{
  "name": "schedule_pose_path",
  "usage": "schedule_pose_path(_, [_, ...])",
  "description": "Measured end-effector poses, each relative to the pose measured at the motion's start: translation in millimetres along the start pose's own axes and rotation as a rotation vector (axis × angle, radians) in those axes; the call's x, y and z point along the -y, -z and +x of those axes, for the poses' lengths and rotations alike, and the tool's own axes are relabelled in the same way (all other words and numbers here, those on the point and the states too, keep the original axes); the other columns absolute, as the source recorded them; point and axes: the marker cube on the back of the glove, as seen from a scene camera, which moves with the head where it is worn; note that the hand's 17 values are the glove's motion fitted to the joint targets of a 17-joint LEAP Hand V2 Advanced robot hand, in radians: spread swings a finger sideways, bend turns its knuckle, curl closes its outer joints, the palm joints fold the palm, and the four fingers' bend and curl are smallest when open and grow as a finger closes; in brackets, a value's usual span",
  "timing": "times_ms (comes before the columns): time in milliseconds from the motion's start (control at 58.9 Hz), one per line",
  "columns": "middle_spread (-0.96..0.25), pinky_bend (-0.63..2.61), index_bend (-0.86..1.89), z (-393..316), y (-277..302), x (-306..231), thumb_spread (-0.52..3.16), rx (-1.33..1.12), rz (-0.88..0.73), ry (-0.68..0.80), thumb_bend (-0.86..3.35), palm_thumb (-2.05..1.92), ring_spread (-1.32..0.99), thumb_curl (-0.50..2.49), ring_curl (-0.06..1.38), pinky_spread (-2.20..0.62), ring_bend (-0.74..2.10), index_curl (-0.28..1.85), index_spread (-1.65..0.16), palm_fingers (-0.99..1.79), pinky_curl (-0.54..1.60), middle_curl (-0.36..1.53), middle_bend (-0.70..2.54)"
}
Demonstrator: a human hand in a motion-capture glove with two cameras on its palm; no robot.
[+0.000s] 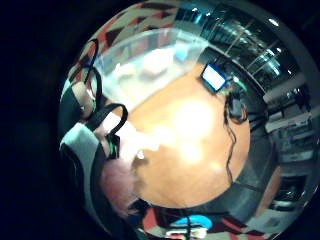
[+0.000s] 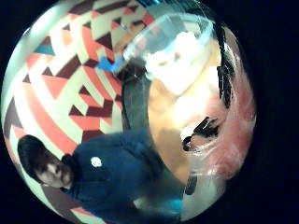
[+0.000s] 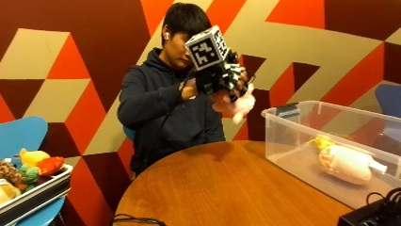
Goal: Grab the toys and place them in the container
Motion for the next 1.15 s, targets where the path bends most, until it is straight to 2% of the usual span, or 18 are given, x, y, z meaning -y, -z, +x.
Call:
schedule_pose_path(187, [-0.35,1.13,0.38,-24.3,32.2,43.0,0.43,0.243,0.415,-0.016,0.11,0.84,-0.43,0.85,0.60,-0.37,1.04,1.02,-0.41,0.90,0.38,0.85,0.68])
schedule_pose_path(289, [-0.36,1.17,0.30,-44.9,20.0,68.4,0.42,0.362,0.528,-0.011,0.07,0.81,-0.43,0.87,0.60,-0.37,1.04,1.07,-0.41,0.83,0.39,0.87,0.63])
schedule_pose_path(340, [-0.36,1.19,0.23,-57.9,6.7,75.9,0.44,0.408,0.478,-0.008,0.05,0.79,-0.43,0.87,0.61,-0.37,1.06,1.09,-0.40,0.79,0.40,0.88,0.61])
schedule_pose_path(408, [-0.34,1.21,0.09,-83.6,-20.7,82.6,0.64,0.482,0.296,0.002,0.00,0.71,-0.40,0.83,0.61,-0.34,1.10,1.04,-0.38,0.65,0.40,0.86,0.54])
schedule_pose_path(459, [-0.28,1.27,0.08,-75.8,-33.6,94.5,0.81,0.548,0.173,0.003,-0.04,0.61,-0.35,0.77,0.60,-0.25,0.96,1.00,-0.36,0.14,0.44,0.81,0.38])
schedule_pose_path(476, [-0.24,1.29,0.13,-70.2,-35.7,98.1,0.85,0.566,0.152,-0.001,-0.06,0.56,-0.30,0.74,0.58,-0.21,0.82,0.99,-0.35,-0.14,0.45,0.79,0.31])
schedule_pose_path(527, [-0.16,1.28,0.12,-57.1,-37.1,104.0,0.94,0.601,0.140,-0.017,-0.07,0.46,-0.21,0.68,0.50,-0.14,0.54,0.91,-0.33,-0.39,0.42,0.73,0.22])
schedule_pose_path(611, [-0.08,1.22,0.10,-45.3,-30.4,102.8,1.06,0.573,0.164,-0.033,-0.05,0.36,-0.12,0.60,0.38,-0.07,0.32,0.80,-0.29,-0.35,0.37,0.64,0.13])
schedule_pose_path(713, [-0.02,1.16,0.10,-32.1,-18.5,94.8,1.15,0.504,0.174,-0.045,-0.03,0.31,-0.06,0.54,0.33,-0.02,0.21,0.70,-0.27,-0.28,0.34,0.56,0.12])
schedule_pose_path(1155, [0.03,1.05,0.17,24.0,13.1,41.2,1.27,0.284,0.189,-0.104,-0.01,0.28,0.01,0.40,0.26,0.03,0.14,0.50,-0.24,-0.19,0.27,0.37,0.13])
